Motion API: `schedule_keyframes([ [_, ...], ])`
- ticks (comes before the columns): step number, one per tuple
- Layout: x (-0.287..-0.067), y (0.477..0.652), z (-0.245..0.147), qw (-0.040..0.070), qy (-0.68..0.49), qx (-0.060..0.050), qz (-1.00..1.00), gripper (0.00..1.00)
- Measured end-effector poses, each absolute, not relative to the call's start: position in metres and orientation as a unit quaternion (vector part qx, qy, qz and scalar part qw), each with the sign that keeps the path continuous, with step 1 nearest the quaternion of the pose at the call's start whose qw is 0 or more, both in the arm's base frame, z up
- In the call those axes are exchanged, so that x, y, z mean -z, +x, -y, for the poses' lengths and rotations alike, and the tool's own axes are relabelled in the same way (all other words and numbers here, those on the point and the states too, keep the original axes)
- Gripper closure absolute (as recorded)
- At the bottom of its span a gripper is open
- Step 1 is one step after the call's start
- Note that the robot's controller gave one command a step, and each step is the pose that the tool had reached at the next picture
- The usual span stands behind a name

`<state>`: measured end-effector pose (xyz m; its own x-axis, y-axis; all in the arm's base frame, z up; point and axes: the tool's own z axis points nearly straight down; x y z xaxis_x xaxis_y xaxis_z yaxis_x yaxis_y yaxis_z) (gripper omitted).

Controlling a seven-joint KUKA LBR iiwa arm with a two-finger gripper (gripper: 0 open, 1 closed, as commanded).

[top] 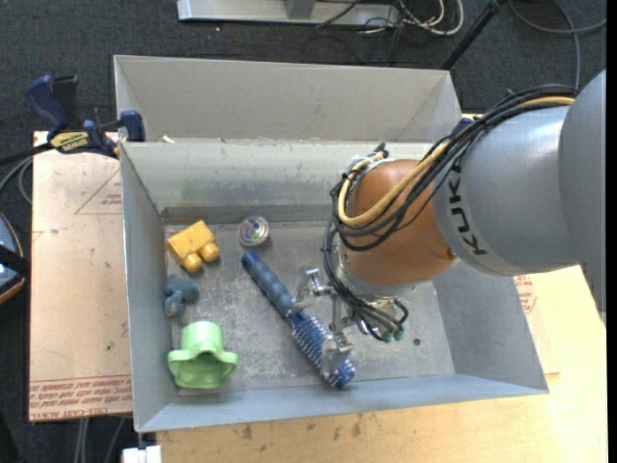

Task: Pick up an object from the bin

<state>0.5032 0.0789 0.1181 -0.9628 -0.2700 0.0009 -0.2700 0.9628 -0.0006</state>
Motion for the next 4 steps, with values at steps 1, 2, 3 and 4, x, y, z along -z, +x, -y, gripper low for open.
schedule_keyframes([
  [1,-0.118,0.503,-0.081,0.0,0.137,0.001,0.991,1.0],
  [2,-0.214,0.489,-0.086,-0.004,0.084,0.001,0.996,1.0],
  [3,-0.209,0.488,-0.086,-0.001,0.083,0.001,0.997,0.0],
  [4,-0.116,0.503,-0.095,0.003,0.069,0.0,0.998,0.0],
])
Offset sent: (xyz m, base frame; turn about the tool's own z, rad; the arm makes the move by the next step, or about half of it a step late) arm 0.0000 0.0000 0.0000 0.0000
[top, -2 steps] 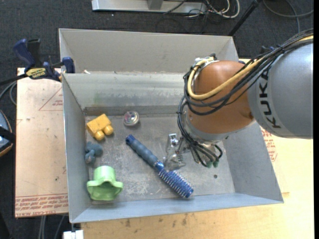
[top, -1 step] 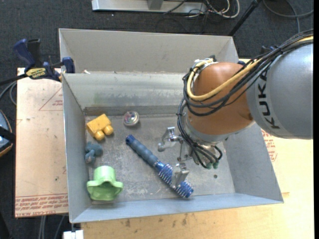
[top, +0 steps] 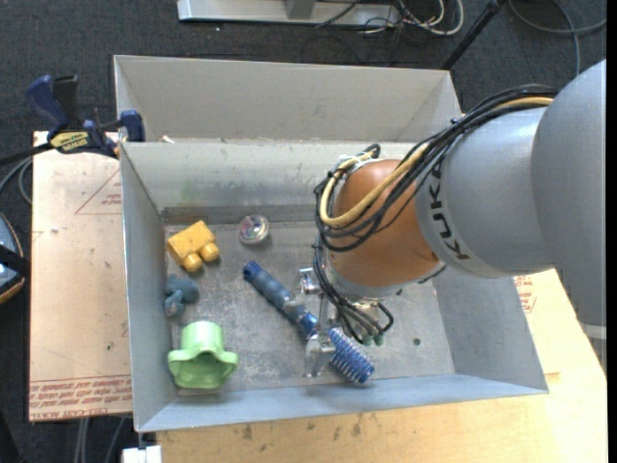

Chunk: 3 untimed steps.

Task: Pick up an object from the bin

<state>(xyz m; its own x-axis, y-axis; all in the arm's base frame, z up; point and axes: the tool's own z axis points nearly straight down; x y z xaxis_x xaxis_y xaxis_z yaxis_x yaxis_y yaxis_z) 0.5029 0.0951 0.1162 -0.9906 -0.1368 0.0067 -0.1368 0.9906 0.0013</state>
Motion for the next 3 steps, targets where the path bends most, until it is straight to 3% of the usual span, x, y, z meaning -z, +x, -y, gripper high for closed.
schedule_keyframes([
  [1,-0.12,0.504,-0.095,0.0,0.067,0.001,0.998,1.0],
  [2,-0.273,0.499,-0.096,-0.006,0.047,0.001,0.999,1.0],
  [3,-0.122,0.484,-0.125,0.004,0.018,0.0,1.0,1.0],
])
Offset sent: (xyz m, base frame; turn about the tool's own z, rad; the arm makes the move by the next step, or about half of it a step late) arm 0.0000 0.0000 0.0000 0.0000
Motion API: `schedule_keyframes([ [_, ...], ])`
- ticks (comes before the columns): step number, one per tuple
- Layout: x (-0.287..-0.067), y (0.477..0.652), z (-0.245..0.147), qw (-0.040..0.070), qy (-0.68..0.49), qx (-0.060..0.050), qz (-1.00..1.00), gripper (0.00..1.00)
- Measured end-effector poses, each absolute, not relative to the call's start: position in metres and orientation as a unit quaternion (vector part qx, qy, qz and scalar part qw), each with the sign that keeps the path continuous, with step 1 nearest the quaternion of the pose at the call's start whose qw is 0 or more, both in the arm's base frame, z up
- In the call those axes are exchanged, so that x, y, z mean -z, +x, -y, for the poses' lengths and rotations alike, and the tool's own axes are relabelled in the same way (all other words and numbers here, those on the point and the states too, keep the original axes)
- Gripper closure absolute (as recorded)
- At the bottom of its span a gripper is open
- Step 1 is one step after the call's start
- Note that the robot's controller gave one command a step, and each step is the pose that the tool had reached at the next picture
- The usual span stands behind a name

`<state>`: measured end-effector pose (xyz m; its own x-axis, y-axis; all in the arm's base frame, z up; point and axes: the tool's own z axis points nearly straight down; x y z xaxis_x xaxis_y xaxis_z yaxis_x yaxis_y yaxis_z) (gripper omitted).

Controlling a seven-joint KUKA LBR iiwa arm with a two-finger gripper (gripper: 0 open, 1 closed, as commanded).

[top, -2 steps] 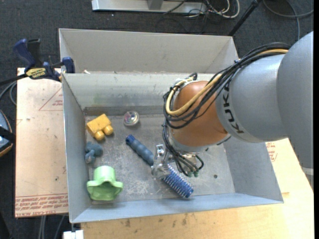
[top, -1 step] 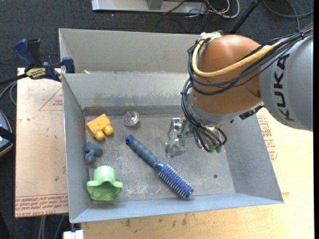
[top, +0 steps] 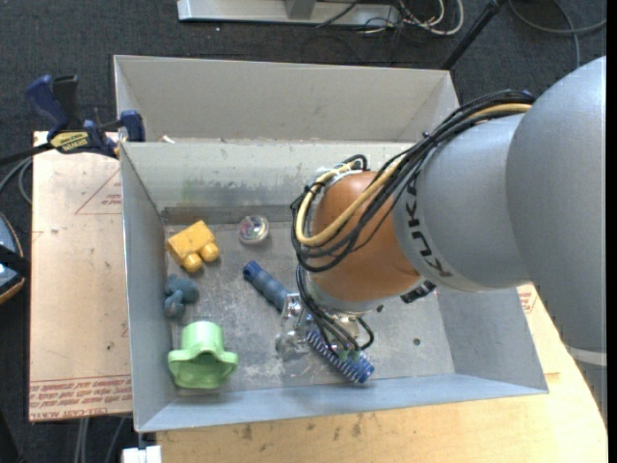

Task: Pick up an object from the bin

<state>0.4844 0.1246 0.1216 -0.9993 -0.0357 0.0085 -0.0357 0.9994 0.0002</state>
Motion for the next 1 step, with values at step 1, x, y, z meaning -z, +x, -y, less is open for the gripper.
schedule_keyframes([
  [1,-0.2896,0.5035,-0.1743,-0.006,0.064,0.002,0.998,1.0],
])
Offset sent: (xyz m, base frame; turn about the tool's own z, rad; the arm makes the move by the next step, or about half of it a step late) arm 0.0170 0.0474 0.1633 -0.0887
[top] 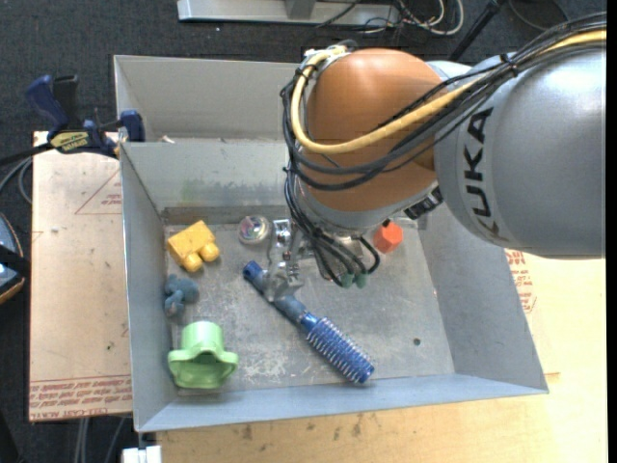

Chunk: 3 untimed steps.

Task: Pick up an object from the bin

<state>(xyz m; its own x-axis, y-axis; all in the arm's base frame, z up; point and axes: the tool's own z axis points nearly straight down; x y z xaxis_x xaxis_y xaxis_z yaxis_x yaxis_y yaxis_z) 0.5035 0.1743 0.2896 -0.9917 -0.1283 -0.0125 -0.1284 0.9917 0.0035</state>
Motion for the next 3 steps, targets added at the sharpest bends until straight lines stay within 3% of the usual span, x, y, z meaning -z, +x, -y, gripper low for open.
schedule_keyframes([
  [1,-0.195,0.487,-0.227,-0.004,-0.055,0.0,-0.998,1.0],
  [2,-0.155,0.48,-0.148,-0.003,-0.025,0.002,-1.0,1.0],
  [3,-0.343,0.521,-0.194,0.006,-0.151,-0.002,-0.988,1.0],
])
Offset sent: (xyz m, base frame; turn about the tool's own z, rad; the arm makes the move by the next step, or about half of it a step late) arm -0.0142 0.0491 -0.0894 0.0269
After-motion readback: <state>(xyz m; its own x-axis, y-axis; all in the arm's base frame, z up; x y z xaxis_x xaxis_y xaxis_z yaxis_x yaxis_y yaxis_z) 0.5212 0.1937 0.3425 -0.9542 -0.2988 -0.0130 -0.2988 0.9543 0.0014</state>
